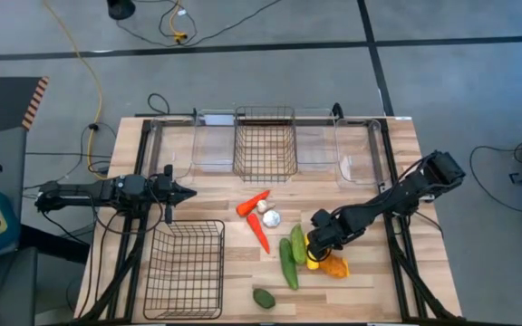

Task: Sort produce into baskets
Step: Put the top yellow mango into the middle right transparent bin

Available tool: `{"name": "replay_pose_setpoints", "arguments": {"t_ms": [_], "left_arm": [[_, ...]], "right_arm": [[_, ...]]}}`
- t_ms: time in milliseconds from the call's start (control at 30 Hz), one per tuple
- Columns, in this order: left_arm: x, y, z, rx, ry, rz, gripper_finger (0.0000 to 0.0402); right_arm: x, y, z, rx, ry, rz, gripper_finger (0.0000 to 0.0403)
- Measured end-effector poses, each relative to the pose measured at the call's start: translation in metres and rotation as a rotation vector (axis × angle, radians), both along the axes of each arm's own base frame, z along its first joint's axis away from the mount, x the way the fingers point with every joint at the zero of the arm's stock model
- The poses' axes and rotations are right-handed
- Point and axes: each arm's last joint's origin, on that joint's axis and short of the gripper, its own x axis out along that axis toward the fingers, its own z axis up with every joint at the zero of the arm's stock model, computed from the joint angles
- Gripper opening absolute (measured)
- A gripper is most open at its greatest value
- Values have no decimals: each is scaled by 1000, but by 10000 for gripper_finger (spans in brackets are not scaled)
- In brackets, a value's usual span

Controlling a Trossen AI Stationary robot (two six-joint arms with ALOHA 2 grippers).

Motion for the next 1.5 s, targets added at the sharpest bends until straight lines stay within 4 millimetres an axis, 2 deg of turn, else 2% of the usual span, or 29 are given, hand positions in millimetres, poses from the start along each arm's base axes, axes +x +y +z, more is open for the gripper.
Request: {"name": "replay_pose_setpoints", "arguments": {"t_ms": [333,533,767,1000,1133,1267,1500], "left_arm": [[0,0,0,0,0,0,0],[0,0,0,0,0,0,0],[0,0,0,0,0,0,0],[0,0,0,0,0,0,0],[0,0,0,0,0,1,0],[0,0,0,0,0,1,0],[0,0,0,24,3,8,0]], "right_arm": [[-1,-1,0,-10,6,-1,305],[-3,-3,8,3,-5,-14,295],[-7,-5,49,36,-40,-14,295],[-11,-11,104,52,-213,-37,295],[-13,-23,131,-29,-354,-69,295],[-16,-44,150,-166,-459,-90,296],[-16,-96,161,-341,-475,-127,296]]}}
